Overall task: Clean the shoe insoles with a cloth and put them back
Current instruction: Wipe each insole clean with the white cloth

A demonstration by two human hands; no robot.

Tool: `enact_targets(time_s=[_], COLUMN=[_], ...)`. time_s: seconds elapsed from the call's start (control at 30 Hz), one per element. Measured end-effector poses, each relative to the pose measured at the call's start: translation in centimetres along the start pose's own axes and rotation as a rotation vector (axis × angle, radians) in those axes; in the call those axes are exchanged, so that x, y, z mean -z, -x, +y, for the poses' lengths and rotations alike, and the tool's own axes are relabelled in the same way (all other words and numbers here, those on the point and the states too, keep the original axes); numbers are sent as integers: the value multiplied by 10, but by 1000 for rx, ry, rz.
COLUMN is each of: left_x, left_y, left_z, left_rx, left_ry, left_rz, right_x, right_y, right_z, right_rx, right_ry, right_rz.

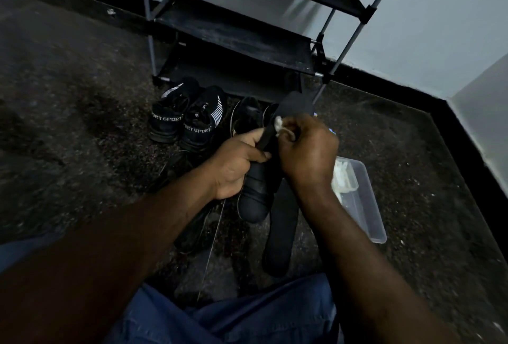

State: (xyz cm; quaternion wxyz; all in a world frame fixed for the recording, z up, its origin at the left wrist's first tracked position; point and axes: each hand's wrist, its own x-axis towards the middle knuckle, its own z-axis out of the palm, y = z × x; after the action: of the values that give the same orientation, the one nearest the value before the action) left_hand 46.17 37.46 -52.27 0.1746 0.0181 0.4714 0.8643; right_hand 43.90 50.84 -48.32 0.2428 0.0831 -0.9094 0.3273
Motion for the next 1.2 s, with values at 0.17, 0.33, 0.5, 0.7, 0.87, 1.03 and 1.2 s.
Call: enact_targets(time_s=[0.17, 0.33, 0.5, 0.7, 0.87, 1.03, 1.2], left_x=[1, -5, -7, -3, -5, -6, -6], left_y=[-2, 2, 4, -1, 4, 3, 3], left_z=[-3, -1, 1, -3, -1, 1, -1], left_rx=[-11, -33, -17, -32, -2, 0, -37], left_ry=[-21, -60, -21, -110, -102, -48, -269], left_rz=[71, 86, 58, 89, -3, 69, 127], right_x=[-4, -7, 0, 3, 14, 17, 14], right_y=[16, 18, 4, 27, -4, 9, 20], right_z=[-8, -5, 6, -2, 17, 5, 7], right_rx=[56, 169, 13, 216, -53, -41, 91], right_ry=[-19, 156, 62, 140, 65, -99, -22], right_rz=[-74, -31, -6, -103, -48, -90, -117])
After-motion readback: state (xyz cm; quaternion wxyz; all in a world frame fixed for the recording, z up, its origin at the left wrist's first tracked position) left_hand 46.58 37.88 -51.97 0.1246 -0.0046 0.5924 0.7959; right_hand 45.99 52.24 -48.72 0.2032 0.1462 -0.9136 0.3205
